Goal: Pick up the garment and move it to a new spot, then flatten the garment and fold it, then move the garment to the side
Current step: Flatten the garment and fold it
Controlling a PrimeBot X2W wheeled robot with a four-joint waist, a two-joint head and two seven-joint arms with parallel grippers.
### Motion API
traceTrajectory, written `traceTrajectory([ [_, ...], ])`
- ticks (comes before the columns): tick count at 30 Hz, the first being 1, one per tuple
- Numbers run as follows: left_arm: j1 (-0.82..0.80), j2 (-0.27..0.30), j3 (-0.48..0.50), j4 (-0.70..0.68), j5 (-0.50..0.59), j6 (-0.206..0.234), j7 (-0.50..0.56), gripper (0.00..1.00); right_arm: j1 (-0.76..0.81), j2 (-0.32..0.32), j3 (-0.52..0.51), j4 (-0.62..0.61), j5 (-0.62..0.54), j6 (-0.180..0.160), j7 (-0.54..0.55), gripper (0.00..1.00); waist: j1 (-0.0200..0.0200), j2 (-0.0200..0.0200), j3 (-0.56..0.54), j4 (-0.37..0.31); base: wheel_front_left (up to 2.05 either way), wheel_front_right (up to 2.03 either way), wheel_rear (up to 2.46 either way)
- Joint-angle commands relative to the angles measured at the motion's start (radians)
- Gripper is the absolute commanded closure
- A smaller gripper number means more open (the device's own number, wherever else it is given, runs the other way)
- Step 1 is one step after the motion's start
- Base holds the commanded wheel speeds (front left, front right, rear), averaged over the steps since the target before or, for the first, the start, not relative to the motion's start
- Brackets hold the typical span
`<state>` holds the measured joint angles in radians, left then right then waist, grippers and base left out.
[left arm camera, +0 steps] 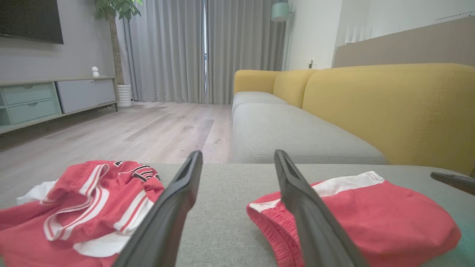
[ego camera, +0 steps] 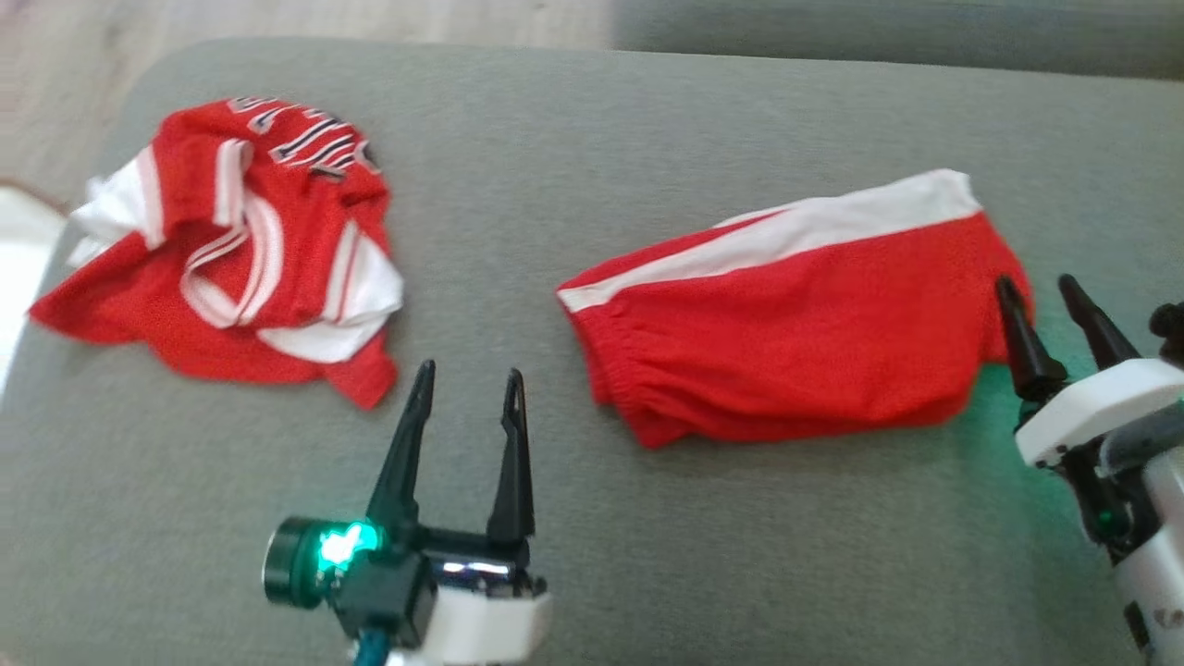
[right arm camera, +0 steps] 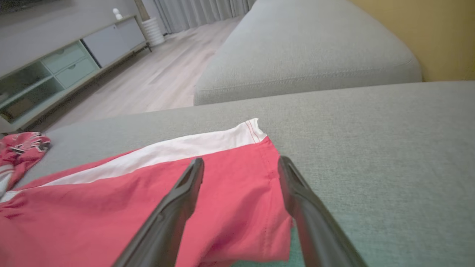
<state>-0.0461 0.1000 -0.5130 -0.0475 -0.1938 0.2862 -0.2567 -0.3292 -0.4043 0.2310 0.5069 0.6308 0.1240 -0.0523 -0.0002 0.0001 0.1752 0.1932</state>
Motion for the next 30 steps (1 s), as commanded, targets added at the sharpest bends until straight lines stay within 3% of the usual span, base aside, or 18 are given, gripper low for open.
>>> traceTrajectory([
  [1, -0.009, -0.009, 0.030, -0.045, 0.018, 0.006, -0.005, 0.00, -0.040, -0.010, -0.011, -0.002, -0.017, 0.007, 0.013, 0.00, 0.0002, -0.0001, 0.012, 0.043, 0.00, 0.00, 0.00],
  [9, 0.006, -0.034, 0.018, -0.067, 0.054, -0.015, -0.005, 0.00, -0.169, -0.009, -0.139, 0.252, -0.129, 0.007, 0.076, 0.00, 0.0002, -0.0001, 0.053, 0.131, 0.00, 0.00, 0.00],
  [16, -0.004, -0.042, 0.034, -0.060, 0.065, -0.028, -0.005, 0.00, -0.193, 0.047, -0.113, 0.391, -0.127, 0.007, 0.121, 0.00, 0.0002, -0.0001, 0.060, 0.133, 0.00, 0.00, 0.00],
  [17, -0.004, -0.043, 0.035, -0.059, 0.066, -0.031, -0.005, 0.00, -0.194, 0.059, -0.107, 0.400, -0.114, 0.007, 0.122, 0.08, 0.0002, -0.0001, 0.058, 0.128, 0.00, 0.00, 0.00],
  [18, -0.004, -0.043, 0.035, -0.059, 0.066, -0.031, -0.005, 0.00, -0.194, 0.059, -0.107, 0.400, -0.114, 0.007, 0.122, 0.08, 0.0002, -0.0001, 0.058, 0.128, 0.00, 0.00, 0.00],
  [19, -0.004, -0.044, 0.035, -0.057, 0.067, -0.034, -0.005, 0.00, -0.194, 0.070, -0.102, 0.406, -0.100, 0.007, 0.121, 0.57, 0.0002, -0.0001, 0.056, 0.122, 0.00, 0.00, 0.00],
  [20, -0.004, -0.044, 0.036, -0.056, 0.068, -0.037, -0.005, 0.00, -0.194, 0.079, -0.096, 0.410, -0.086, 0.007, 0.118, 0.97, 0.0002, -0.0001, 0.055, 0.116, 0.00, 0.00, 0.00],
  [30, -0.001, -0.047, 0.053, -0.061, 0.076, -0.054, -0.005, 0.00, -0.246, 0.072, -0.054, 0.444, -0.062, 0.007, -0.009, 1.00, 0.0002, -0.0001, 0.029, -0.007, 0.00, 0.00, 0.00],
])
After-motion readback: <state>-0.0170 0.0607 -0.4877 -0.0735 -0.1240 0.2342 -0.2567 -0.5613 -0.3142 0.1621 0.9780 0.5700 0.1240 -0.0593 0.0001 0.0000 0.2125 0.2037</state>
